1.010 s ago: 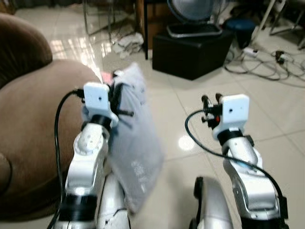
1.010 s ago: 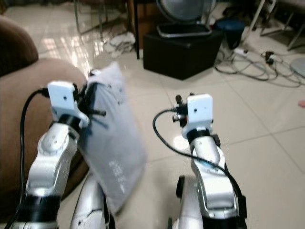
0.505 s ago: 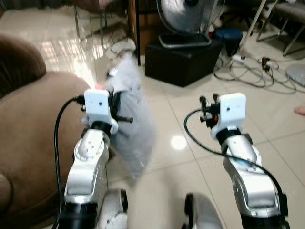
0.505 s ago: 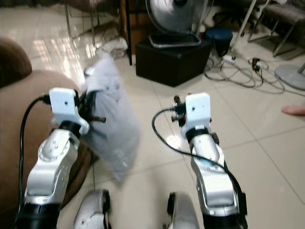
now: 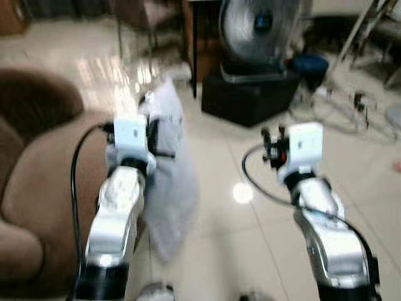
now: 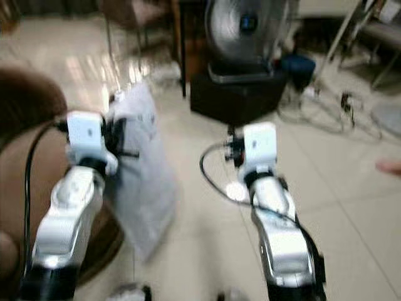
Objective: Move the pillow to the sofa from floor
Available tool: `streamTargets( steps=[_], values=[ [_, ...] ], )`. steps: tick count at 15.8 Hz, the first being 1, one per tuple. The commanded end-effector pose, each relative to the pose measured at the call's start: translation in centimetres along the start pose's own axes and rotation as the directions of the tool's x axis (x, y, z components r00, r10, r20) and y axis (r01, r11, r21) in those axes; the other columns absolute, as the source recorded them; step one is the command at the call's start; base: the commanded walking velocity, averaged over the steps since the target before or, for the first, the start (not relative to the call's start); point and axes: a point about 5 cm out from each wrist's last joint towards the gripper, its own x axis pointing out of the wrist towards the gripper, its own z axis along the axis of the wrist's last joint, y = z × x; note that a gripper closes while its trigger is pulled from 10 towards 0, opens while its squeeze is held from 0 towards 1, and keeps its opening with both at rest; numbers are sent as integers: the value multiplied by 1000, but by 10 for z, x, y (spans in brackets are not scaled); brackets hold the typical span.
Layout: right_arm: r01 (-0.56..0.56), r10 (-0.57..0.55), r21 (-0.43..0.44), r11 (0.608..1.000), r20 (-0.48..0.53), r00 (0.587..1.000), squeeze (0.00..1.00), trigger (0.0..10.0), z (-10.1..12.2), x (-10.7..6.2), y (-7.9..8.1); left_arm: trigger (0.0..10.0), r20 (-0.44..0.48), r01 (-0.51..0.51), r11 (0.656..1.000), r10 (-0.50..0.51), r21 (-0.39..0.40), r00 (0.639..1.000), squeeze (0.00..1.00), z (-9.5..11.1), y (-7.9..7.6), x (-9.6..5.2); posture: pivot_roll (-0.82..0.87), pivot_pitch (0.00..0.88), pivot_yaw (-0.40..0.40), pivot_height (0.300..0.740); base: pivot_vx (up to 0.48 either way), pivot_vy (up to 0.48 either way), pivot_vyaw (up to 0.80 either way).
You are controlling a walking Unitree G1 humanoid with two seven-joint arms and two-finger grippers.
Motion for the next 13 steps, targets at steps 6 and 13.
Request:
streamTargets(
  steps=[6,13],
  values=[
    [18,-18,5,1000,-34,999,0,10000,-9,-1,-2,10000,72,28,999,-30,29,997,0,13,-6,9,-57,0,-2,740,87,0,0],
    [-5,2,-63,998,-43,999,0,10000,-12,0,1,10000,67,26,999,-29,42,997,0,13,-6,12,-58,0,3,740,342,0,800]
  ],
)
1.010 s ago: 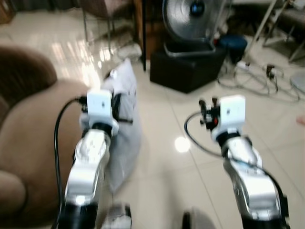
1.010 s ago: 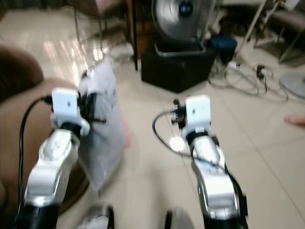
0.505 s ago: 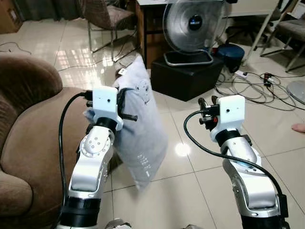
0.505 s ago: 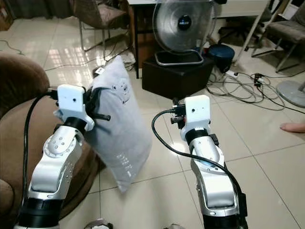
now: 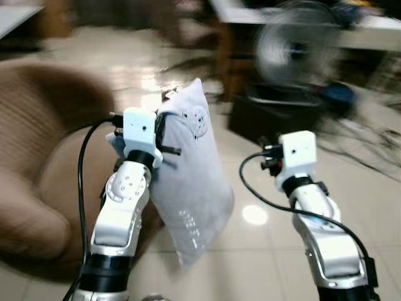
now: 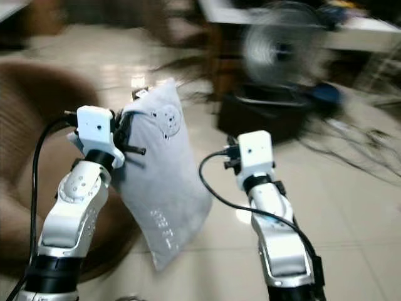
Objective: Move the pillow to the sofa from floor
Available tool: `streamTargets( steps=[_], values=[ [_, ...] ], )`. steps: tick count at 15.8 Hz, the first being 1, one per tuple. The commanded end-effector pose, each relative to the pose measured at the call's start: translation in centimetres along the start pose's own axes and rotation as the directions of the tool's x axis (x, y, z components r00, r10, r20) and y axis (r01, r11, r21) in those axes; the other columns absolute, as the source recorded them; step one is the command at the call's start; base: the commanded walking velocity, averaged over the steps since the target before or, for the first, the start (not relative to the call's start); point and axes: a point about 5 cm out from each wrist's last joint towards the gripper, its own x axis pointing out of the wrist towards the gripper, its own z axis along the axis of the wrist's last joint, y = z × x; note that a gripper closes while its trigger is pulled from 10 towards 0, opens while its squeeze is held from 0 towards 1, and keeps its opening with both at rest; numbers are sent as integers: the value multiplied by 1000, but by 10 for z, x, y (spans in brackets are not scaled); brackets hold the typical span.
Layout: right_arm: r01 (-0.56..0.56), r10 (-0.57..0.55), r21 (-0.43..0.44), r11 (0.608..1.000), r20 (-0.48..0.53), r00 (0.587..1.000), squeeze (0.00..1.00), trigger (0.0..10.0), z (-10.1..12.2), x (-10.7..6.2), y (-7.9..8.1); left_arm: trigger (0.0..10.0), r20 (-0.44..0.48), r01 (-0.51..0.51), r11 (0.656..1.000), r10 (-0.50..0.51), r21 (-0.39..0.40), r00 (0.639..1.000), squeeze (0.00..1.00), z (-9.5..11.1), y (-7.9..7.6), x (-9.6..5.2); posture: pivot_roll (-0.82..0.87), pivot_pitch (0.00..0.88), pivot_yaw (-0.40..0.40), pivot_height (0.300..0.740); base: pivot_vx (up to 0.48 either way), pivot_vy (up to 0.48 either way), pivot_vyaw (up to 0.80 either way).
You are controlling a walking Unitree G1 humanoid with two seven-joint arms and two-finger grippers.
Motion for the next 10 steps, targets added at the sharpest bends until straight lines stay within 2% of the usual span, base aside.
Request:
streamTargets(
  steps=[1,10],
  values=[
    [16,-16,-12,1000,5,1000,0,10000,0,0,-5,10000,60,2,1000,-2,12,998,0,12,-2,4,-59,0,4,740,345,0,800],
    [-12,12,-42,999,-1,1000,0,10000,-3,0,0,10000,56,13,1000,-14,20,998,0,12,-2,5,-56,0,6,740,342,0,800]
  ],
)
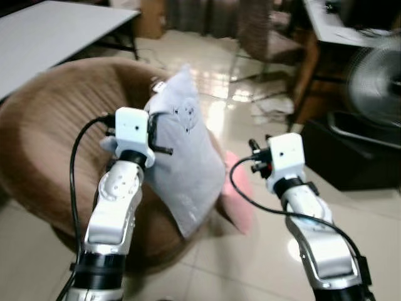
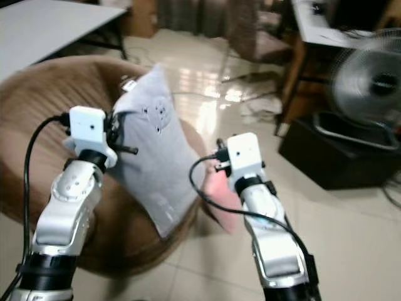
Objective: Move the pillow to the sofa from floor
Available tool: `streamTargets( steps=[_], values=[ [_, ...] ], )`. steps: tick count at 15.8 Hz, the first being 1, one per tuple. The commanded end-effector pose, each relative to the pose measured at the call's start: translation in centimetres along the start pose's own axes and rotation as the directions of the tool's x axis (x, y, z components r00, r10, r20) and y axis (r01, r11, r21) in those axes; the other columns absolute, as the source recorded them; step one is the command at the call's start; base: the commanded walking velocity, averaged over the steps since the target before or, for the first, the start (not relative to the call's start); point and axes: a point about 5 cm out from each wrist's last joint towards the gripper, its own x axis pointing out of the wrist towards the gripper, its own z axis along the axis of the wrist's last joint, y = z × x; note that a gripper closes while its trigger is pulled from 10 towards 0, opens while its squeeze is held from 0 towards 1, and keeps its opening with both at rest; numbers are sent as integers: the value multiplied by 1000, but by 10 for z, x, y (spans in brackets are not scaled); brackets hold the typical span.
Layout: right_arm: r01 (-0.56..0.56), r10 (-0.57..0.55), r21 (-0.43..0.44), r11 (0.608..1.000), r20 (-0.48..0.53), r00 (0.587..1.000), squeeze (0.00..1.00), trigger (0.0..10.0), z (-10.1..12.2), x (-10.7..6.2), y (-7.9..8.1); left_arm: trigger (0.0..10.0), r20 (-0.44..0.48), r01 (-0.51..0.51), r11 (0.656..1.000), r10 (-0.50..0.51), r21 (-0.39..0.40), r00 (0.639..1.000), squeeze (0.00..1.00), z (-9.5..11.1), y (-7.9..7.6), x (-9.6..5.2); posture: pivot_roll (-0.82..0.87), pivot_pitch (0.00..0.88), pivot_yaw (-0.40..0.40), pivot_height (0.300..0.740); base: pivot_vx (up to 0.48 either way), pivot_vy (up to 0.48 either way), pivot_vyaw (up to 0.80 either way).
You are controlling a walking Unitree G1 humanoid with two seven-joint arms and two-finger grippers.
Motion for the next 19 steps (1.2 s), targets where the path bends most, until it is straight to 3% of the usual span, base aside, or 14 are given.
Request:
streamTargets(
  steps=[1,4,16,19],
  values=[
    [27,-27,-14,1000,2,1000,0,10000,0,-1,-8,10000,63,28,1000,-28,1,998,0,14,-7,4,-56,0,7,740,345,0,800],
    [80,-80,19,997,-12,997,0,10000,-4,-1,-13,10000,57,80,997,-81,11,995,0,12,-14,8,-59,0,11,740,338,0,267],
    [94,-94,27,995,-5,996,0,10000,-3,-3,-13,10000,65,171,985,-171,1,983,0,11,-29,21,-71,0,25,740,334,0,0],
    [94,-93,29,995,-12,996,0,10000,-5,-5,-13,10000,14,265,964,-265,1,964,0,4,-44,28,-71,10,25,740,112,0,0]
  ],
)
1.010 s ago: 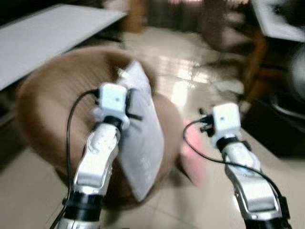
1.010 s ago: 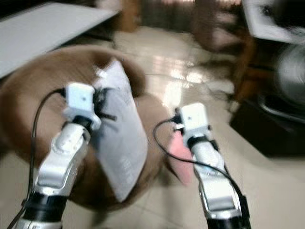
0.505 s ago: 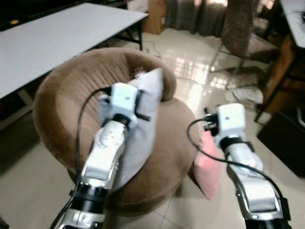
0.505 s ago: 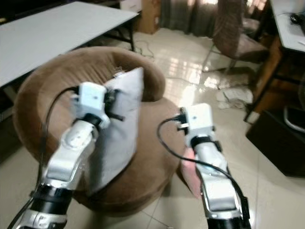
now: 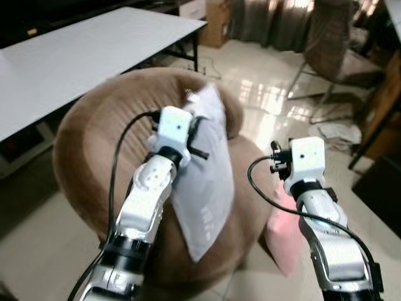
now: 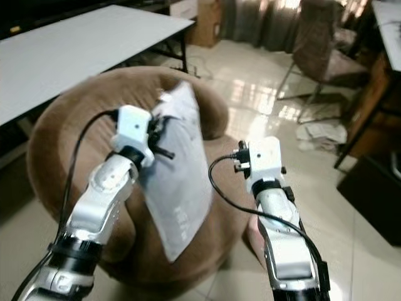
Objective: Move the pillow to the sofa from floor
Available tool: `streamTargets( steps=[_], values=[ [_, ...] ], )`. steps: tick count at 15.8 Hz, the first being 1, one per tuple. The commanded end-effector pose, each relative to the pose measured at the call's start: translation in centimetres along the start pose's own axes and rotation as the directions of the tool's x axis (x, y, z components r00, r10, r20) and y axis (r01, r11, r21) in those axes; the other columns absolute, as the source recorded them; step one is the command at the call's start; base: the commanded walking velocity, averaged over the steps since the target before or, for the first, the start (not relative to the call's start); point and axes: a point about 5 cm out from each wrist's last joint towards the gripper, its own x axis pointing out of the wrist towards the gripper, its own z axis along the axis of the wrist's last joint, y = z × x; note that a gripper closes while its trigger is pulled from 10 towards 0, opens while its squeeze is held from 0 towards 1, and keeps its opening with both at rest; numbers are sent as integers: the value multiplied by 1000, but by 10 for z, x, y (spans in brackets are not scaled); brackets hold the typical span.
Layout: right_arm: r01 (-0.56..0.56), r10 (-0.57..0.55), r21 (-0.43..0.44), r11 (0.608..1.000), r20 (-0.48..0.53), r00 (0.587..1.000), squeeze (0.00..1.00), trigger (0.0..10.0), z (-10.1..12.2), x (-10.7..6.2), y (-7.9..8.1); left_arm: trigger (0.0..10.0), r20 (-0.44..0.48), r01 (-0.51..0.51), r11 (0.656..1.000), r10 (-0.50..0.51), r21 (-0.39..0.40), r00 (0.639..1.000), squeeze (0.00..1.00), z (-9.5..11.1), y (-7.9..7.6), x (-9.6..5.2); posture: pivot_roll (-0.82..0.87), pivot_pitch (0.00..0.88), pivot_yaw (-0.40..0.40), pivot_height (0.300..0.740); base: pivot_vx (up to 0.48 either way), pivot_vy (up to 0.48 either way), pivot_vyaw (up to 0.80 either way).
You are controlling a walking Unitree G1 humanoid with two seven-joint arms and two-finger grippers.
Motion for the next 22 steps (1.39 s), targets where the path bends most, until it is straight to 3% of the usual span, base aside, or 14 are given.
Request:
streamTargets(
  steps=[1,3,5,7,8,10,11,12,16,17,18,19,20,22],
  values=[
    [-34,34,3,999,6,999,0,10000,3,-2,7,10000,-13,37,999,-37,5,999,0,-1,-2,8,-74,18,27,740,0,0,0],
    [-97,97,-3,995,-12,995,0,10000,0,-6,10,10000,-66,49,999,-51,-22,997,0,-10,-3,19,-83,29,29,740,0,0,0],
    [-251,251,18,968,-45,967,0,10000,-5,-15,21,10000,-155,-13,999,20,46,988,0,-24,6,30,-99,41,34,740,0,0,0],
    [-439,439,29,898,-110,892,0,10000,-14,-32,34,10000,-268,-116,983,152,145,951,0,-40,25,34,-116,51,35,740,0,0,0],
    [-563,562,48,825,-168,810,0,10000,-22,-46,39,10000,-322,-188,957,253,220,912,0,-48,42,34,-125,60,32,740,0,0,0],
    [-664,659,65,745,-224,718,0,10000,-30,-58,38,10000,-350,-263,926,350,272,869,0,-52,62,31,-132,63,20,740,0,0,0],
    [-695,681,40,718,-244,690,0,10000,-29,-57,35,10000,-363,-340,889,440,308,821,729,-53,81,26,-134,64,15,740,0,0,0],
    [-693,678,32,720,-243,694,0,10000,-28,-55,34,10000,-359,-373,865,484,336,798,1000,-51,91,23,-137,62,11,740,0,0,0],
    [-697,680,17,717,-241,693,0,10000,-25,-50,35,10000,-297,-506,740,653,443,696,1000,-40,136,7,-131,59,4,740,0,0,0],
    [-699,682,19,715,-237,692,0,10000,-25,-49,36,10000,-280,-524,731,664,437,694,1000,-37,140,6,-127,55,2,740,0,0,0],
    [-686,670,14,728,-225,707,0,10000,-23,-46,36,10000,-191,-569,712,678,412,710,1000,-23,149,7,-121,51,1,740,0,0,0],
    [-657,642,2,754,-212,737,0,10000,-23,-42,36,10000,-98,-604,736,656,307,749,0,-5,154,11,-115,46,1,740,0,0,0],
    [-604,590,-21,797,-188,785,0,10000,-21,-37,34,10000,-58,-601,774,621,199,781,0,3,155,13,-107,41,6,740,0,0,0],
    [-521,509,-54,852,-146,848,0,10000,-17,-31,30,10000,-30,-514,855,517,70,855,0,6,146,15,-104,40,8,740,0,0,0]
  ],
)
